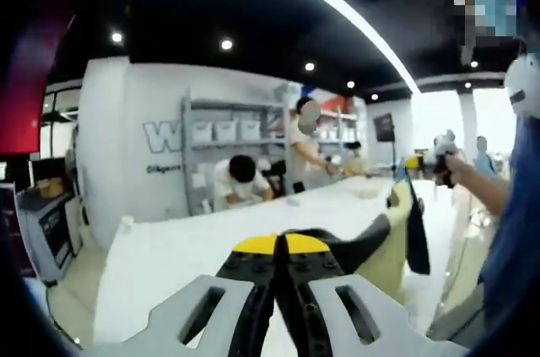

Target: Fold the garment on the visible template until the final outline fits inside the template.

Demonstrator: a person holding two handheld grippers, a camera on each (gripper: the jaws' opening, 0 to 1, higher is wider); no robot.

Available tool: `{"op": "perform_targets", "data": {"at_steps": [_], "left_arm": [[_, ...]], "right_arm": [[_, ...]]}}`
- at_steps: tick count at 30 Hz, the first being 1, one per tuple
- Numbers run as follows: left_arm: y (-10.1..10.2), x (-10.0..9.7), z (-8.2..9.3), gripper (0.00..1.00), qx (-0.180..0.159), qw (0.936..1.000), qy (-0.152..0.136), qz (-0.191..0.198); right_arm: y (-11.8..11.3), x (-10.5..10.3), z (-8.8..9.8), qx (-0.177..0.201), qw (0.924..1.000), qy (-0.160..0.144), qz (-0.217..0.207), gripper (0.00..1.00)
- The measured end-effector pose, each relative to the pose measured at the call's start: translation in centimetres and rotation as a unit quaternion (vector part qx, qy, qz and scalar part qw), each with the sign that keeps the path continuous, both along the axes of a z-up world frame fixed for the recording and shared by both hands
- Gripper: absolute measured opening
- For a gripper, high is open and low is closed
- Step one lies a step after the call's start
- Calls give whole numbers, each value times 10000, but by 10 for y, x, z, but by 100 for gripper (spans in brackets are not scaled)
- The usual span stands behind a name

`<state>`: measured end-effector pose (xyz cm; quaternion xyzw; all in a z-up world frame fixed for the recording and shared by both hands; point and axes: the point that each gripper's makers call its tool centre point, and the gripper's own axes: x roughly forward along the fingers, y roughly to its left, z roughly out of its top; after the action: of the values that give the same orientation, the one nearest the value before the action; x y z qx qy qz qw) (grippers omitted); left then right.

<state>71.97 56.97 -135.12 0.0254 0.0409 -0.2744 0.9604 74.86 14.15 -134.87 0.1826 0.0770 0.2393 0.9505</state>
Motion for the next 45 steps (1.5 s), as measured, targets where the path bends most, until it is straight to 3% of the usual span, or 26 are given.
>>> {"op": "perform_targets", "data": {"at_steps": [3, 6, 14, 22, 28, 31, 32, 33, 34, 35, 36, 38, 41, 45], "left_arm": [[-5, 24, -33, 3, 106, 9998, 180, 68], [-3, 49, -60, 3, 114, 9990, 345, 274], [3, 93, -119, 3, 498, 9948, 763, 446], [1, 118, -146, 4, 420, 9904, 1179, 586], [7, 167, -174, 3, 406, 9851, 1371, 953], [10, 178, -181, 4, 493, 9813, 1366, 1264], [14, 188, -193, 4, 489, 9789, 1485, 1317], [14, 190, -196, 5, 507, 9785, 1505, 1313], [13, 188, -196, 6, 516, 9785, 1491, 1330], [13, 187, -196, 7, 525, 9780, 1482, 1369], [13, 184, -197, 9, 563, 9775, 1478, 1399], [14, 180, -196, 18, 507, 9788, 1434, 1369], [15, 178, -199, 24, 432, 9787, 1492, 1341], [8, 157, -202, 22, 612, 9786, 1533, 1226]], "right_arm": [[5, 22, -37, 259, 9989, 389, 33, 0], [-1, 48, -73, -184, 9986, 493, -72, 0], [-3, 76, -130, -249, 9949, 974, 4, 0], [-5, 116, -166, -374, 9906, 1309, 125, 0], [-2, 157, -191, -378, 9885, 1465, 59, 0], [-16, 182, -209, -910, 9860, 1362, -302, 0], [-22, 187, -217, -1176, 9826, 1386, -386, 7], [-20, 183, -220, -1285, 9807, 1414, -408, 23], [-20, 182, -223, -1298, 9795, 1479, -420, 31], [-16, 172, -223, -1231, 9794, 1546, -425, 31], [-16, 170, -223, -1224, 9797, 1532, -419, 24], [-19, 163, -227, -1121, 9817, 1499, -356, 18], [-20, 160, -227, -1095, 9818, 1510, -357, 30], [-24, 141, -229, -1354, 9792, 1469, -356, 23]]}}
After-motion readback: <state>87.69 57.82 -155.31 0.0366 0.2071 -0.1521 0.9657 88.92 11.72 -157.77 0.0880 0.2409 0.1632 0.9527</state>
